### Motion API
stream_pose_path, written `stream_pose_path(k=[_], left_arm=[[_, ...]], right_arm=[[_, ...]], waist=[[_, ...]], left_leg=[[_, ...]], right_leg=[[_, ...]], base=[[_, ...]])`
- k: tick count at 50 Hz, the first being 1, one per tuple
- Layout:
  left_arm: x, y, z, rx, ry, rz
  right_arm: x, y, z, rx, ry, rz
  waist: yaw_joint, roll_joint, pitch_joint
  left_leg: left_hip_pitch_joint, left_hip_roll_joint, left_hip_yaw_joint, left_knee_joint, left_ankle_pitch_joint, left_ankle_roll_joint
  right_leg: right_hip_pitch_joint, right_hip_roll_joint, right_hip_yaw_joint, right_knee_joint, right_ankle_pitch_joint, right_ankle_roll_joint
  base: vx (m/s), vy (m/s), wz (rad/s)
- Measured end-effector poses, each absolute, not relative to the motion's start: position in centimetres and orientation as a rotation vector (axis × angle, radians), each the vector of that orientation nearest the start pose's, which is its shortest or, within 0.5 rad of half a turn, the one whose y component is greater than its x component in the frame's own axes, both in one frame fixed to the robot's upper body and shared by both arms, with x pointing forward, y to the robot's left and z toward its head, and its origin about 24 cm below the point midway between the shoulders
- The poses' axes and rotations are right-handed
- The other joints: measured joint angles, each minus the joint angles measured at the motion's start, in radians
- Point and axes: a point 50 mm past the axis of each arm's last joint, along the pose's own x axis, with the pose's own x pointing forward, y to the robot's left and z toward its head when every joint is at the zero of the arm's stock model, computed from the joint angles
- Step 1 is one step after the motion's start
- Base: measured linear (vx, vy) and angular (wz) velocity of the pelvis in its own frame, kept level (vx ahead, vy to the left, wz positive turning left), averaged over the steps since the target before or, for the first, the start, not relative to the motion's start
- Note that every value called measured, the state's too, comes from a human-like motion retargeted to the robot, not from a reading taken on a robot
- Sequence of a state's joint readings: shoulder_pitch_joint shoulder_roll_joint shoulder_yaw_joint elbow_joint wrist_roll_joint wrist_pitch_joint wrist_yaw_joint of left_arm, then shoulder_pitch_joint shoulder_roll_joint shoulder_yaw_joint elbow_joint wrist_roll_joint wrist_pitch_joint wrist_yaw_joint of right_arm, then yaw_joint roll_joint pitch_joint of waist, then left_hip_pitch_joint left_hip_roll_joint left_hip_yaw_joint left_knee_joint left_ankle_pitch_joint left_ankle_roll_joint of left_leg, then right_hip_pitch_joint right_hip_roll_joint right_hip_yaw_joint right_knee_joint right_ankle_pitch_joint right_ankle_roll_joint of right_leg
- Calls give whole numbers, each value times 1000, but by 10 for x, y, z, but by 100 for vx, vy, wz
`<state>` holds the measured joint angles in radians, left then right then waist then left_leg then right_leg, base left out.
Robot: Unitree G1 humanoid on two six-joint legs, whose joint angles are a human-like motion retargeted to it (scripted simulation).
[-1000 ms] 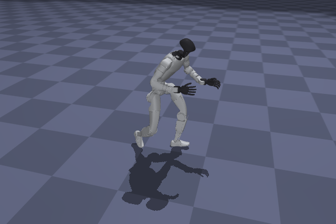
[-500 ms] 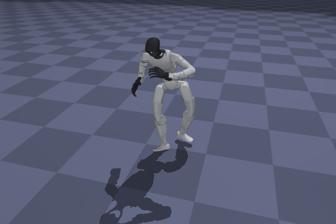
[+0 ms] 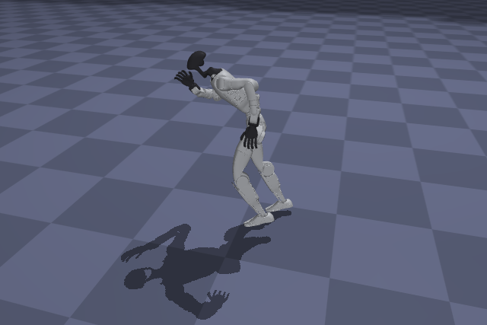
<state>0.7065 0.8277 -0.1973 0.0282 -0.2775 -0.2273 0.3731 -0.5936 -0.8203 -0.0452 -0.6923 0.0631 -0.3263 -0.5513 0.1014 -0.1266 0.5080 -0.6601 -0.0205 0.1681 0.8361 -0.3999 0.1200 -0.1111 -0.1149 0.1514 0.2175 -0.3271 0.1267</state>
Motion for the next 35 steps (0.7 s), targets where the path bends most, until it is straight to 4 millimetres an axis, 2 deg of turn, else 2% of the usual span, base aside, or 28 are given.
stream_pose_path(k=[3, 5, 7, 8, 10, 12, 13, 15, 16, 17, 18, 19, 20, 22, 23, 24, 25, 27, 28, 30, 32, 33, 35], left_arm=[[70, 302, 2, 516, 467, 229], [71, 299, 10, 468, 403, 285], [78, 289, 14, 431, 319, 325], [86, 285, 17, 420, 260, 349], [114, 275, 24, 418, 114, 426], [157, 270, 47, 383, -106, 594], [185, 268, 69, 356, -251, 672], [231, 262, 130, 230, -558, 798], [246, 248, 173, -24, -756, 765], [251, 237, 216, -244, -948, 706], [246, 230, 259, -389, -1148, 629], [244, 229, 295, -192, -1289, 631], [244, 234, 328, 170, -1395, 729], [225, 219, 375, 293, -1603, 671], [217, 213, 391, 304, -1658, 649], [210, 196, 400, 168, -1676, 425], [201, 176, 404, -40, -1661, 108], [199, 185, 422, 194, -1750, 292], [199, 179, 420, 150, -1743, 229], [203, 168, 412, 93, -1695, 116], [220, 164, 386, 114, -1575, 78], [232, 166, 365, 138, -1483, 93], [257, 179, 305, 169, -1214, 170]], right_arm=[[153, -171, 334, -309, -1663, -50], [160, -176, 316, -253, -1535, -27], [175, -182, 286, -177, -1326, -13], [185, -186, 267, -143, -1201, -14], [203, -199, 213, -93, -876, -42], [205, -220, 130, -115, -443, -118], [195, -231, 86, -131, -223, -158], [150, -255, 14, -241, 162, -200], [127, -263, -2, -301, 268, -191], [107, -271, -10, -358, 345, -175], [95, -280, -5, -411, 362, -150], [86, -289, 5, -459, 369, -105], [80, -296, 19, -505, 371, -46], [66, -306, 31, -528, 418, -17], [59, -311, 34, -533, 450, -30], [53, -315, 33, -524, 485, -59], [46, -319, 30, -509, 522, -96], [37, -326, 28, -532, 549, -146], [37, -326, 23, -528, 558, -172], [41, -320, 8, -487, 554, -225], [54, -307, -9, -410, 513, -280], [66, -300, -14, -375, 468, -308], [109, -287, -12, -340, 321, -344]], waist=[[56, -8, -3], [78, 5, 2], [84, 23, 8], [79, 22, 11], [55, -2, 9], [-8, -23, 4], [-35, -23, 4], [-111, 0, -5], [-149, 13, -16], [-190, 25, -26], [-237, 36, -32], [-297, 51, -39], [-364, 69, -47], [-472, 107, -68], [-516, 130, -77], [-549, 150, -79], [-576, 168, -78], [-621, 194, -64], [-629, 198, -46], [-605, 190, -9], [-541, 188, -3], [-503, 201, 0], [-423, 240, 6]], left_leg=[[65, 11, 17, -422, 12, -57], [129, 41, 32, -608, 11, -123], [193, 93, 75, -633, 44, -177], [207, 118, 96, -587, 43, -178], [211, 127, 124, -430, -51, -122], [152, 131, 127, -130, -208, -26], [170, 126, 130, -95, -246, -5], [189, 133, 115, 25, -318, 34], [220, 138, 105, 11, -330, 33], [255, 139, 95, -18, -331, 26], [295, 133, 83, -79, -310, 9], [330, 135, 65, -132, -277, -16], [362, 140, 43, -181, -239, -43], [417, 157, 1, -280, -129, -99], [438, 164, -21, -328, -62, -122], [466, 165, -45, -377, 5, -142], [496, 163, -69, -427, 73, -160], [577, 154, -117, -486, 166, -207], [621, 153, -140, -506, 203, -221], [682, 135, -180, -471, 259, -209], [633, 109, -193, -265, 288, -156], [583, 116, -183, -126, 292, -139], [464, 151, -165, 162, 240, -92]], right_leg=[[65, -7, 17, -30, 116, 54], [116, 15, 12, -2, 166, 70], [112, 49, -8, 165, 184, 55], [72, 60, -24, 309, 189, 50], [-41, 41, -43, 629, 196, 42], [-158, 20, -56, 931, 158, 53], [-205, 23, -58, 1025, 96, 21], [-302, 8, -119, 1186, 17, 12], [-356, 9, -153, 1204, -12, -8], [-407, 12, -182, 1205, -42, -25], [-454, 21, -202, 1174, -73, -33], [-492, 29, -230, 1112, -87, -33], [-525, 37, -263, 1034, -92, -30], [-559, 46, -329, 781, -72, -17], [-562, 49, -363, 615, -47, -10], [-546, 49, -393, 426, -16, 0], [-522, 47, -421, 225, 17, 12], [-465, 27, -475, -73, 51, 66], [-440, 12, -510, -157, 60, 89], [-380, -25, -591, -218, 110, 114], [-344, -53, -630, -160, 150, 73], [-345, -50, -623, -94, 116, 33], [-383, -26, -586, 108, -33, -67]], base=[[91, 19, -150], [99, 25, -156], [102, 29, -147], [101, 32, -122], [100, 34, -75], [100, 33, -4], [96, 29, 16], [99, 23, 37], [97, 15, 39], [92, 9, 27], [93, 5, 37], [95, 0, 56], [100, -6, 75], [104, -13, 80], [107, -19, 82], [109, -23, 87], [113, -27, 95], [118, -32, 90], [120, -34, 59], [118, -35, 16], [116, -35, -40], [115, -33, -90], [115, -29, -141]])
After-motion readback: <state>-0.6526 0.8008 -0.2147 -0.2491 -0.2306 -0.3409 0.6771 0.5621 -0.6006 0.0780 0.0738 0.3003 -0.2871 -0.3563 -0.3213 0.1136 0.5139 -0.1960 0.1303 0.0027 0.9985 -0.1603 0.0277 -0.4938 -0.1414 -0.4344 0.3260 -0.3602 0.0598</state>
